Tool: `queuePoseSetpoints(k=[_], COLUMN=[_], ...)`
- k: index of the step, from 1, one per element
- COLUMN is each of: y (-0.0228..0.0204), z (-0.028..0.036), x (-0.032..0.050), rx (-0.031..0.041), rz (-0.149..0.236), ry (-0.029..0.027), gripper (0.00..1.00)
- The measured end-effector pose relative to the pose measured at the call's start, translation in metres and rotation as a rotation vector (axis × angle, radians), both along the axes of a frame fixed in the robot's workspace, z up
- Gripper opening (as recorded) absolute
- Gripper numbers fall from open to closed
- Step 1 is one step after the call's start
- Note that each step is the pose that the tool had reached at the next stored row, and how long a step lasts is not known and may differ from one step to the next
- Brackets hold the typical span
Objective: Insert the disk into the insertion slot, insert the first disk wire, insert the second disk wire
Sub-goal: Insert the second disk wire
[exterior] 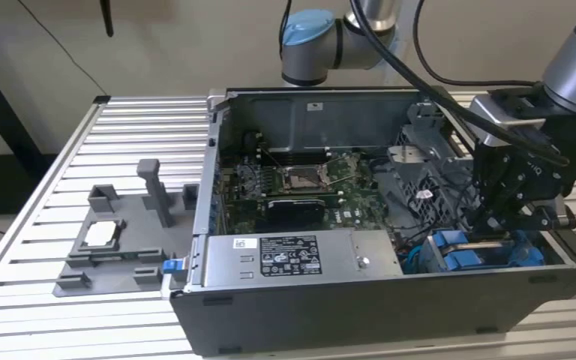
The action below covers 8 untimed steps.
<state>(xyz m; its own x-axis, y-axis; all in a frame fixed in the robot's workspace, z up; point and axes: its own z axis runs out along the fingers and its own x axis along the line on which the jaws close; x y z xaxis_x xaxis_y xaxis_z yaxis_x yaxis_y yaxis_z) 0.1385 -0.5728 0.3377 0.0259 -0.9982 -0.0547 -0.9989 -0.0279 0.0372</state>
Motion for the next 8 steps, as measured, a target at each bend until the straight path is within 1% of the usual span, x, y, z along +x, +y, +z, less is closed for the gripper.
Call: queuePoseSetpoints(k=[3, 8], y=[-0.0001, -0.0001], z=[0.0006, 0.0], x=[0.0002, 0.0003], rx=[-0.0018, -0.0024], rz=[-0.007, -0.011], ry=[0.0053, 0.0061], gripper=[0.16, 0.16])
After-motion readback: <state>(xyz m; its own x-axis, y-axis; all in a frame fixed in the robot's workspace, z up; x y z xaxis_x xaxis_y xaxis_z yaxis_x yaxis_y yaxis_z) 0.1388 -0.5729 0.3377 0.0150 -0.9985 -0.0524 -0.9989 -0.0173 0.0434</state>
